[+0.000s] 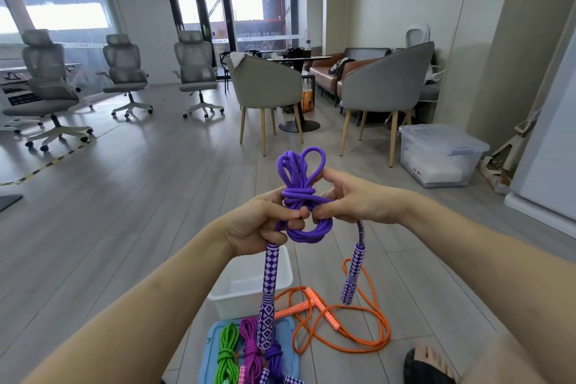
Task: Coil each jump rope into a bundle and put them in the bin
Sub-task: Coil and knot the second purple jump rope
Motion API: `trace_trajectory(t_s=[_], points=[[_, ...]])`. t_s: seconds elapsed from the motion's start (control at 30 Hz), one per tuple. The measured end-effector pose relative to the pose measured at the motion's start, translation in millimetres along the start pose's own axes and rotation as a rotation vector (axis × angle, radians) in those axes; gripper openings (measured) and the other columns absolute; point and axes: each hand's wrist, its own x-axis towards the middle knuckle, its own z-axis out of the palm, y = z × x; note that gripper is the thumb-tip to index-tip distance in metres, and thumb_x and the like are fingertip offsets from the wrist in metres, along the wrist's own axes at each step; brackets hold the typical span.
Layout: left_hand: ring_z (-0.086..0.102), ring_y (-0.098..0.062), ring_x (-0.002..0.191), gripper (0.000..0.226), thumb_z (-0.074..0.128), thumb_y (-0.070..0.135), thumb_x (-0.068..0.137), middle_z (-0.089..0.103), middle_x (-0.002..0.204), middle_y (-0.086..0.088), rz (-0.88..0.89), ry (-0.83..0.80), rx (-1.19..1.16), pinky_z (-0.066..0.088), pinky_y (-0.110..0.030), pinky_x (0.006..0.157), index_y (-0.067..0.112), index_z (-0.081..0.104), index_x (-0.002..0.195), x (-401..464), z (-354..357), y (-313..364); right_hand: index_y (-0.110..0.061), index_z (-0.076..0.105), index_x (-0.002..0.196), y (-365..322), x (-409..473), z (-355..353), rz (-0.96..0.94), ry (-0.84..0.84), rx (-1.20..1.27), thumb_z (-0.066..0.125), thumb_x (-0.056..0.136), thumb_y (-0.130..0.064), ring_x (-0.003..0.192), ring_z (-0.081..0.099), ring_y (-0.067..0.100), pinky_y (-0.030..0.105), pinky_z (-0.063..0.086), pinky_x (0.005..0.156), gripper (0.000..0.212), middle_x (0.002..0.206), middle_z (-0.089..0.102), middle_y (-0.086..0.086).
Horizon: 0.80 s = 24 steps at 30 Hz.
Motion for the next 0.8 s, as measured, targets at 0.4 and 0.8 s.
trace_trajectory(t_s=[0.4, 0.8], points=[[0.030, -0.009, 0.053, 0.041, 0.050, 0.059, 0.101, 0.042, 0.063, 0.006, 0.074, 0.466, 0.301, 0.021, -0.023, 0.045, 0.020, 0.055, 0.112, 16.1, 10.7, -15.2, -0.024, 0.065, 0.110, 12.6, 11.8, 4.4, 0.038, 0.188, -0.267, 0.069, 0.097, -0.030, 0.058, 0.057, 0.000, 0.021, 0.043, 0.061, 0.016, 0.087, 0.076, 0.000], [0.020, -0.008, 0.060, 0.039, 0.058, 0.056, 0.092, 0.026, 0.071, 0.006, 0.161, 0.340, -0.039, 0.013, -0.022, 0.049, 0.019, 0.058, 0.103, 8.9, 9.8, 7.9, -0.015, 0.069, 0.097, 57.5, 21.0, 4.0, 0.041, 0.293, -0.229, 0.062, 0.102, -0.027, 0.073, 0.063, 0.011, 0.028, 0.054, 0.076, 0.015, 0.081, 0.067, 0.001]])
